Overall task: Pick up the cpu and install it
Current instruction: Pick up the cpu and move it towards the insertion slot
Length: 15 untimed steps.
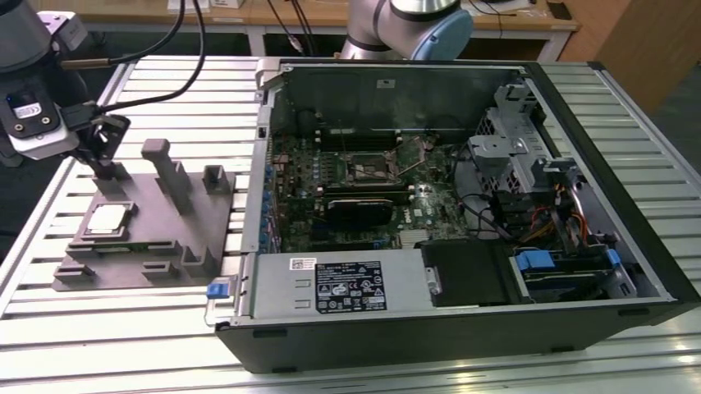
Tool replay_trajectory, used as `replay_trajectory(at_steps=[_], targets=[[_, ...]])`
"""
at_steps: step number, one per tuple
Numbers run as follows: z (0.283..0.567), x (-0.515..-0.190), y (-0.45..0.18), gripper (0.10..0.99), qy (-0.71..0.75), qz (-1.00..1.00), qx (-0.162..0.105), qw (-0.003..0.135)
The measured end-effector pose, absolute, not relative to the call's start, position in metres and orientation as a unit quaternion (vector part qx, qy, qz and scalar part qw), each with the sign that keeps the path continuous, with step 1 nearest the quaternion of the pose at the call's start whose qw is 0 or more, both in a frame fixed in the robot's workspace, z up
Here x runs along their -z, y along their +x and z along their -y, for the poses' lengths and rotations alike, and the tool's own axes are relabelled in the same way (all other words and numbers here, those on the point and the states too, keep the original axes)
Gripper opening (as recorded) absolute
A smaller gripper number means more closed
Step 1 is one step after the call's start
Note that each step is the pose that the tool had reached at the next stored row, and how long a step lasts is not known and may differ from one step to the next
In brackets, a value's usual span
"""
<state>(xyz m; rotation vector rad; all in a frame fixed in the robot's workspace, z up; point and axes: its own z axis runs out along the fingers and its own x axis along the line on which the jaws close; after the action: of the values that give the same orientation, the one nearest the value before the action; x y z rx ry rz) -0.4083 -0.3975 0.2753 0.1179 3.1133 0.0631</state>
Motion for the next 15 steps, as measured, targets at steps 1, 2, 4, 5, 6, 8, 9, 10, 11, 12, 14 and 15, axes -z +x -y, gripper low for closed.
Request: replay_trajectory(at_steps=[1, 2, 4, 5, 6, 8, 9, 10, 11, 12, 14, 15], targets=[[0.3975, -0.2748, -0.4083, 0.106, 0.038, -0.999, -0.020, 0.013], [0.3975, -0.2742, -0.4083, 0.106, 0.038, -0.999, -0.020, 0.013], [0.3975, -0.2729, -0.4084, 0.106, 0.038, -0.999, -0.020, 0.013], [0.3975, -0.2722, -0.4084, 0.106, 0.038, -0.999, -0.020, 0.013], [0.3974, -0.2715, -0.4084, 0.106, 0.038, -0.999, -0.020, 0.013], [0.3975, -0.2700, -0.4085, 0.106, 0.038, -0.999, -0.020, 0.013], [0.3975, -0.2693, -0.4085, 0.106, 0.038, -0.999, -0.020, 0.013], [0.3974, -0.2686, -0.4086, 0.106, 0.038, -0.999, -0.020, 0.013], [0.3974, -0.2679, -0.4087, 0.106, 0.038, -0.999, -0.020, 0.013], [0.3974, -0.2672, -0.4089, 0.106, 0.038, -0.999, -0.019, 0.013], [0.3975, -0.2659, -0.4092, 0.106, 0.038, -0.999, -0.019, 0.013], [0.3975, -0.2652, -0.4094, 0.106, 0.038, -0.999, -0.019, 0.013]])
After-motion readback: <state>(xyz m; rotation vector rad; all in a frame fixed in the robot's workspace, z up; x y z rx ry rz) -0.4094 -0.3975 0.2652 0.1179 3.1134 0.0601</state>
